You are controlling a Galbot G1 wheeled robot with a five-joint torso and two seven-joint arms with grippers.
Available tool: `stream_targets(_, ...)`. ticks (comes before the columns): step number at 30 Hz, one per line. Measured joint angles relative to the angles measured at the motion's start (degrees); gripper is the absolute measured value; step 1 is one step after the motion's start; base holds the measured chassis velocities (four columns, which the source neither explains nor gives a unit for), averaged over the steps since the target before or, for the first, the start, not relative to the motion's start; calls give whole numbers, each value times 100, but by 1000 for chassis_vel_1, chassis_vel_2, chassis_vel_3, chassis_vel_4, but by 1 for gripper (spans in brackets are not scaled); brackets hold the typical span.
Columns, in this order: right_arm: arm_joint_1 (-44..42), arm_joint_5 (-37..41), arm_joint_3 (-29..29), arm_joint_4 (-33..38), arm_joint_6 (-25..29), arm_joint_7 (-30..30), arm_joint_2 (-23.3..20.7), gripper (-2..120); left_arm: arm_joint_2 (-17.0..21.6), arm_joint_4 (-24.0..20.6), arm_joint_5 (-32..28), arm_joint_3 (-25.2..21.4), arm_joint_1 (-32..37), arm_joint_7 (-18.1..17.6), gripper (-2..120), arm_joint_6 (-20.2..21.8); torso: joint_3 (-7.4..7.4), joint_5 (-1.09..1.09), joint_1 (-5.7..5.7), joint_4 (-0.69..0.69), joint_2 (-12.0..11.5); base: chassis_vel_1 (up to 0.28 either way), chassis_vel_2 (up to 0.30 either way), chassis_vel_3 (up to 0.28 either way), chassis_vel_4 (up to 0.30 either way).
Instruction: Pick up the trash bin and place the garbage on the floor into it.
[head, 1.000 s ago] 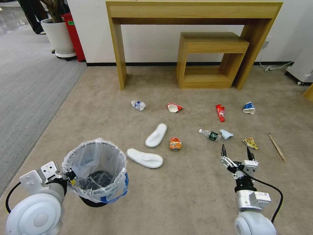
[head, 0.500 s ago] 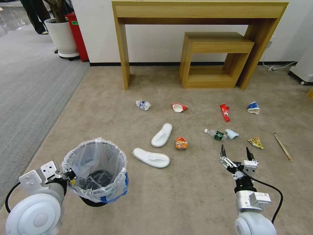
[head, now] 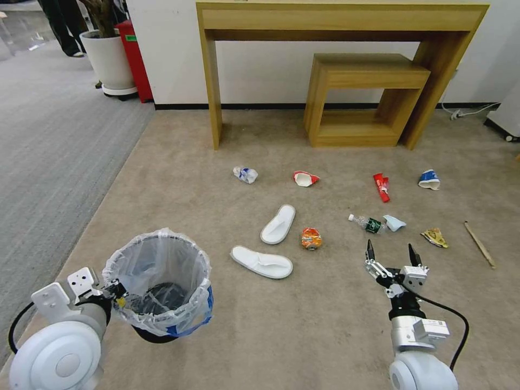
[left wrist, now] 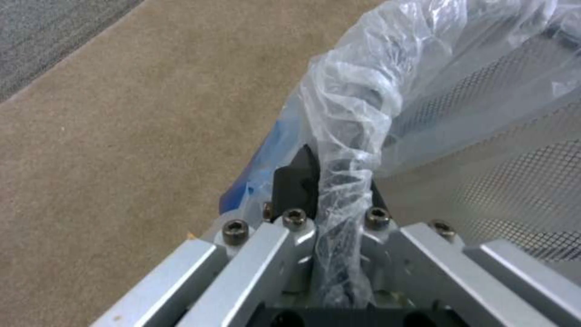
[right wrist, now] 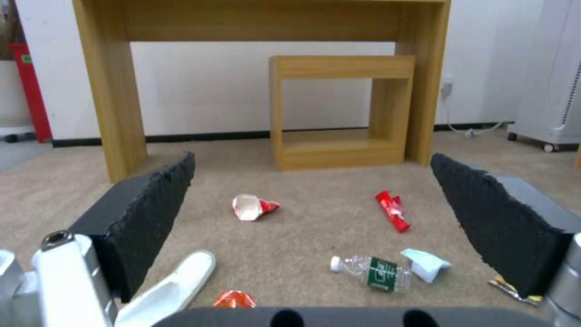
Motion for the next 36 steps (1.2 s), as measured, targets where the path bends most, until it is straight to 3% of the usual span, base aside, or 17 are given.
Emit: stream_targets(36, -37, -143, 40, -9, -48, -79, 9, 100, -45, -4, 26, -59, 0, 31, 1, -25, 0, 0, 0, 0, 0, -14, 9, 13, -13)
